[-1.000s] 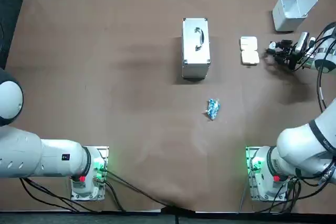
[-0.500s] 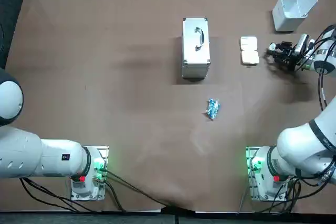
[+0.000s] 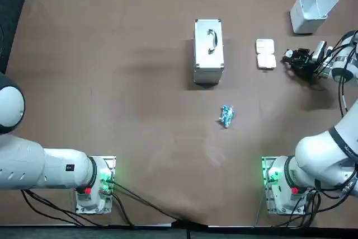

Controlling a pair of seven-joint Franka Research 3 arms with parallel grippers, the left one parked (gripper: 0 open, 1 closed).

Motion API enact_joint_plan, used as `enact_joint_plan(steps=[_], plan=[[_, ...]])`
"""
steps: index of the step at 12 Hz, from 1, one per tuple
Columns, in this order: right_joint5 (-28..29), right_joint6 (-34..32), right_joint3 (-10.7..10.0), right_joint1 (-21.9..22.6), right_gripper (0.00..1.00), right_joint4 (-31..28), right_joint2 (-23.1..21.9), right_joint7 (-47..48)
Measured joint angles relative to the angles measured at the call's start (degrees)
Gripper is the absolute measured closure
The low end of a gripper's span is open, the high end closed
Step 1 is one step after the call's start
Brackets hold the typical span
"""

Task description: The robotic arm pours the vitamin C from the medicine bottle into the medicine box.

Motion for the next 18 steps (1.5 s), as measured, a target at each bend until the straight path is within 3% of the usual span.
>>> enact_joint_plan(steps=[2, 3, 5, 8, 9, 18], plan=[[0.1, 0.2, 0.0, 0.0, 0.48, 0.0, 0.0, 0.0], [0.1, 0.5, 0.0, 0.0, 0.39, 0.0, 0.0, 0.0], [0.1, 0.8, 0.0, 0.0, 0.34, 0.2, 0.0, 0.0], [0.1, 1.4, -0.2, 0.0, 0.04, 1.0, 0.0, 0.0], [0.1, 1.8, -0.3, 0.0, 0.01, 1.2, -0.1, 0.0], [0.0, 4.2, -1.3, -0.1, 0.0, -3.6, -3.5, 0.0]])
